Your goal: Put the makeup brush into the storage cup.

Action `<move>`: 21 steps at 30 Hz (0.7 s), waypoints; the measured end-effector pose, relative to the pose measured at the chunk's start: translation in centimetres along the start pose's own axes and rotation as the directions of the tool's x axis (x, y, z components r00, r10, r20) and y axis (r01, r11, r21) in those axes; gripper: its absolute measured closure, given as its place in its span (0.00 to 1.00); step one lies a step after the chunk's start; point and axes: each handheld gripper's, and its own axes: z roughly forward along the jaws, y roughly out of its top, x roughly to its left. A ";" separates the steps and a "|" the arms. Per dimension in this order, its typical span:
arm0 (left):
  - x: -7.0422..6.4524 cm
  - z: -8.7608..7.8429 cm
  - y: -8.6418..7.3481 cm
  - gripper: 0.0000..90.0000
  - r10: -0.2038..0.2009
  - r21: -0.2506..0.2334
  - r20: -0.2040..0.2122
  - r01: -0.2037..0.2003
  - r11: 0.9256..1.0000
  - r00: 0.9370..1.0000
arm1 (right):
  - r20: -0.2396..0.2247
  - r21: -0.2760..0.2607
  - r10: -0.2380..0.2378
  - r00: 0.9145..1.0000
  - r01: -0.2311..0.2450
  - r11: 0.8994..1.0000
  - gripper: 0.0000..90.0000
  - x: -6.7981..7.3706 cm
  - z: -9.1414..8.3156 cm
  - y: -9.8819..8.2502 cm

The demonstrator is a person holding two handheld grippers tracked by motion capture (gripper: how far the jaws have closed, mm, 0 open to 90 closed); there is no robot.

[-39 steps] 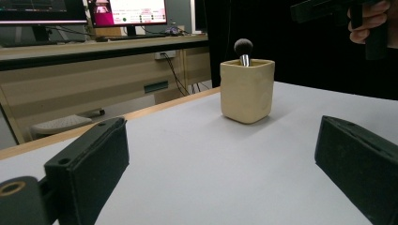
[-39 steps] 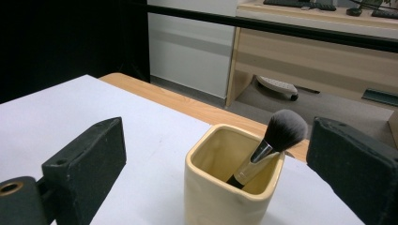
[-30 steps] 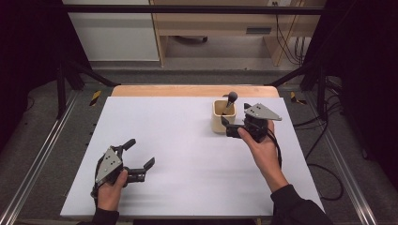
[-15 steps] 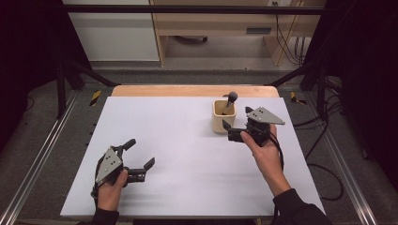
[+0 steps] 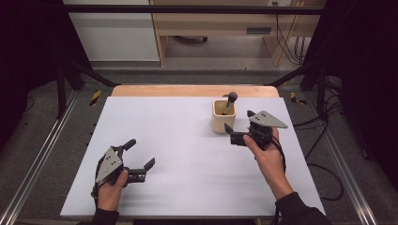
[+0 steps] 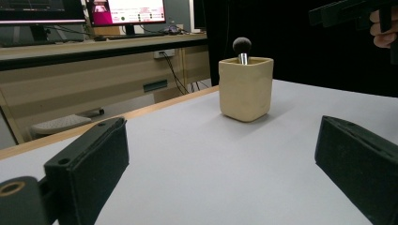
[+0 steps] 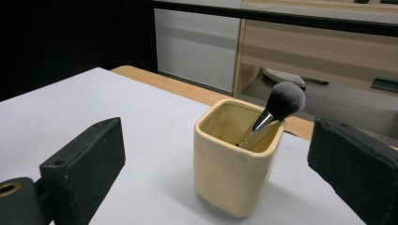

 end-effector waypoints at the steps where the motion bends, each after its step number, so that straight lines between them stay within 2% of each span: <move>1: 0.0 0.0 0.0 0.03 0.000 0.000 0.000 0.000 1.000 1.000 | 0.001 0.004 0.000 1.000 0.000 1.000 0.05 0.0 -0.1 0.0; 21: -0.1 0.0 0.0 0.03 0.003 0.006 0.009 -0.003 1.000 1.000 | 0.002 0.002 0.019 1.000 -0.019 1.000 0.04 -0.9 -2.5 -0.5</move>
